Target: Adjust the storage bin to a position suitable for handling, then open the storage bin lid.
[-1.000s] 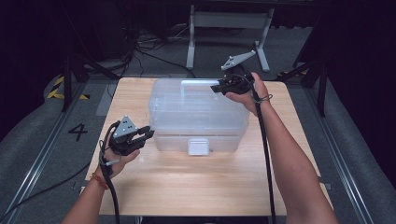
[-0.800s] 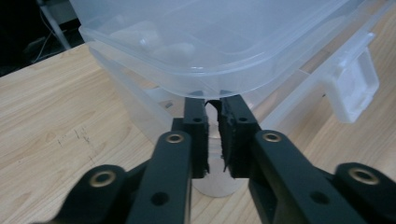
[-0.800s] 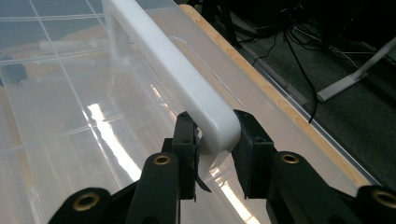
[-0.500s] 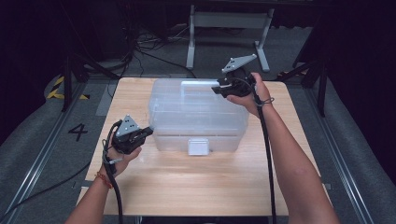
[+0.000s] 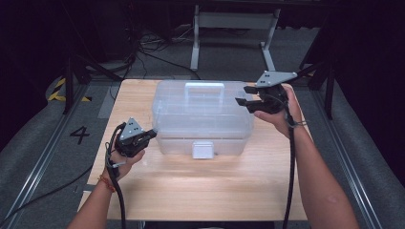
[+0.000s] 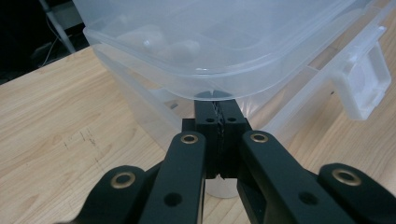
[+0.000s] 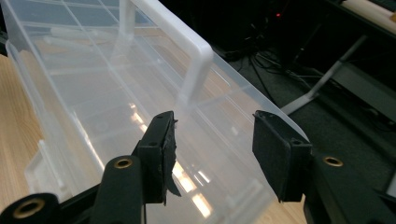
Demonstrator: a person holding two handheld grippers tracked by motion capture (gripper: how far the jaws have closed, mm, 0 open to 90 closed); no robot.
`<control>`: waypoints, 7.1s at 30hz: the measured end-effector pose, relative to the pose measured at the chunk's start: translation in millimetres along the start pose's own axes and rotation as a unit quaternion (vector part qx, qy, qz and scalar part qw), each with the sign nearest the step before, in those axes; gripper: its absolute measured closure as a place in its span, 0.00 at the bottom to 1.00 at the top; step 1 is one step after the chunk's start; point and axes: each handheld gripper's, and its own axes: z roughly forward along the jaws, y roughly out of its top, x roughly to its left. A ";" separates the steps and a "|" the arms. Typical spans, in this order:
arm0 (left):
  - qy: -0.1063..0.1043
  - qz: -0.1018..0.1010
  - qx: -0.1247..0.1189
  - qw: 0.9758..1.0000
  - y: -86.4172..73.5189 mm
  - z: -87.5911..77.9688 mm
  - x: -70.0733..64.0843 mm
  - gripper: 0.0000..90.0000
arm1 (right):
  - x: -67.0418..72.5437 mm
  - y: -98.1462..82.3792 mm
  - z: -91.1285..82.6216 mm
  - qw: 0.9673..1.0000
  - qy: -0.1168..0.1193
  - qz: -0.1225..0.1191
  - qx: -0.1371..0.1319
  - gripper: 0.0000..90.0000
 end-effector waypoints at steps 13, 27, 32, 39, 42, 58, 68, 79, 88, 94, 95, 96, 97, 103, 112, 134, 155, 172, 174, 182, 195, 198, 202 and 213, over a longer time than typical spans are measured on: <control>0.007 0.011 0.008 1.000 2.7 1.9 -0.7 1.00 | -0.2 -46.2 -43.7 0.998 -0.016 0.020 -0.049 0.53; 0.012 0.012 0.005 1.000 9.3 -0.2 -0.1 1.00 | 12.3 -82.1 -44.3 0.999 -0.012 0.022 -0.033 0.47; 0.017 0.016 0.004 1.000 10.9 -0.1 -0.7 1.00 | 12.8 -97.2 -41.2 0.999 -0.022 0.023 -0.034 0.50; 0.016 0.016 0.001 1.000 12.2 -0.6 -0.9 1.00 | 16.7 -114.2 -31.9 1.000 -0.017 0.015 -0.010 0.49; 0.017 0.017 -0.002 1.000 14.0 -1.5 -0.6 1.00 | 18.6 -117.8 -25.4 1.000 -0.008 0.014 -0.012 0.49; 0.016 0.019 -0.013 1.000 27.2 -5.3 1.1 1.00 | 26.6 -117.7 -2.4 1.000 -0.026 0.000 -0.011 0.50; 0.017 0.031 -0.009 0.999 28.9 -5.5 2.4 1.00 | 15.3 -118.6 -0.4 0.996 -0.059 0.027 -0.053 0.56; 0.022 0.029 -0.021 0.999 32.7 -8.5 1.7 0.99 | 19.9 -115.2 5.5 0.993 -0.074 0.027 -0.093 0.62; 0.036 0.027 -0.026 0.999 26.5 -24.6 8.5 0.94 | 19.8 -106.0 9.2 0.987 -0.101 0.033 -0.118 0.65; 0.041 0.024 -0.001 0.999 5.2 -31.1 12.4 0.89 | 19.1 -101.2 9.4 0.985 -0.116 0.031 -0.124 0.68; 0.042 0.024 0.003 0.999 1.9 -31.1 12.8 0.88 | 19.2 -100.6 9.5 0.985 -0.118 0.031 -0.123 0.68; 0.042 0.024 0.003 0.999 1.9 -31.1 12.8 0.87 | 19.0 -100.2 9.7 0.985 -0.120 0.030 -0.124 0.68; 0.042 0.027 0.017 0.999 -3.5 -31.3 13.6 0.87 | 19.0 -100.2 9.7 0.985 -0.120 0.030 -0.124 0.68; 0.025 0.032 0.076 0.996 -33.2 -29.4 13.9 0.76 | 17.9 -94.8 11.2 0.982 -0.135 0.033 -0.130 0.70; 0.007 0.021 0.122 0.992 -65.5 -29.0 15.5 0.57 | 15.2 -88.0 16.3 0.977 -0.159 0.041 -0.133 0.72; -0.016 -0.040 0.135 0.990 -103.9 -17.1 17.4 0.32 | 1.8 -70.1 21.1 0.973 -0.189 0.035 -0.126 0.80; -0.023 -0.040 0.140 0.989 -102.2 -13.1 16.3 0.23 | -18.8 -50.6 27.1 0.973 -0.190 0.040 -0.122 0.81; -0.022 -0.038 0.141 0.989 -102.2 -13.3 16.3 0.22 | -35.0 -36.7 30.7 0.977 -0.177 0.049 -0.109 0.82; -0.023 -0.041 0.141 0.989 -102.4 -13.6 15.9 0.22 | -38.3 -35.2 31.6 0.977 -0.172 0.055 -0.111 0.82; -0.021 -0.040 0.141 0.989 -102.4 -13.7 15.7 0.22 | -42.5 -32.3 32.9 0.977 -0.169 0.065 -0.111 0.83; -0.021 -0.039 0.141 0.989 -102.4 -13.7 15.8 0.22 | -52.2 -27.6 36.1 0.978 -0.159 0.077 -0.113 0.84; -0.020 -0.042 0.140 0.989 -102.5 -13.6 15.3 0.22 | -55.9 -26.7 36.9 0.978 -0.153 0.083 -0.113 0.84; -0.020 -0.044 0.139 0.989 -102.9 -14.1 14.5 0.22 | -58.4 -24.7 39.0 0.978 -0.152 0.084 -0.113 0.84; -0.019 -0.040 0.142 0.989 -103.1 -15.3 14.4 0.22 | -71.2 -19.7 45.2 0.979 -0.143 0.091 -0.112 0.84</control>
